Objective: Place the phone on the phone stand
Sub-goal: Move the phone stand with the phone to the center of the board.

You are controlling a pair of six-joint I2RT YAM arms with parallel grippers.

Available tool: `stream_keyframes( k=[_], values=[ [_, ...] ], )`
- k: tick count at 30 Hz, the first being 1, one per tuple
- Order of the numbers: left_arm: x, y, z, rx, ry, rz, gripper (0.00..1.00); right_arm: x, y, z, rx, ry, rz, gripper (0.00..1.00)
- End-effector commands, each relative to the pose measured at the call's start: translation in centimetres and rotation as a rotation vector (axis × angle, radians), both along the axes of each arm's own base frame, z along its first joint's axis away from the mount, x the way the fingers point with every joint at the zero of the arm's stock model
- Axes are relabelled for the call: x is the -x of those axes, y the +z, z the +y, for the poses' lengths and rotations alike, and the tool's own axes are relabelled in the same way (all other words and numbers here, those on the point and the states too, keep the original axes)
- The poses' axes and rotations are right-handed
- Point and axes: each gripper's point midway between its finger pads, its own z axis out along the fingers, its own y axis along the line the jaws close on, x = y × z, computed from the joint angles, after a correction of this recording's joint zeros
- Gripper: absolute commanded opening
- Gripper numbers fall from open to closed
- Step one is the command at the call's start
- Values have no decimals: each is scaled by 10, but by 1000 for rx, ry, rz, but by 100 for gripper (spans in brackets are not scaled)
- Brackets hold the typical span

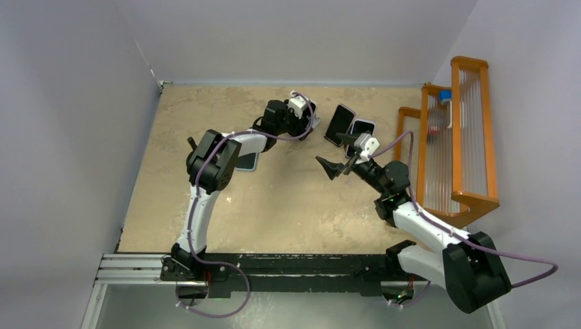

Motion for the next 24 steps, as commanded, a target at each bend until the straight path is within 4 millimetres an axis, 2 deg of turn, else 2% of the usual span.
stream_keyframes(
  k=[1, 8, 14, 18, 21, 23, 24],
  values=[
    [-7, -11, -10, -17, -56, 17, 71, 1, 22, 4, -23, 18, -74, 99],
    [-10, -2, -36, 0, -66, 14, 71, -2, 19, 5, -18, 22, -69, 99],
    [-3, -14, -55, 25, -26, 70, 72, -2, 18, 6, -16, 28, -69, 99],
    [-5, -20, -60, 40, 4, 88, 73, 0, 20, 6, -20, 28, -73, 99],
    [-11, -16, -61, 42, 20, 80, 74, 0, 22, 5, -20, 27, -78, 99],
    [-16, -13, -59, 35, 44, 66, 78, 0, 23, 4, -21, 22, -80, 99],
    [-18, -11, -57, 32, 56, 56, 85, 0, 22, 4, -22, 22, -76, 99]
  ],
)
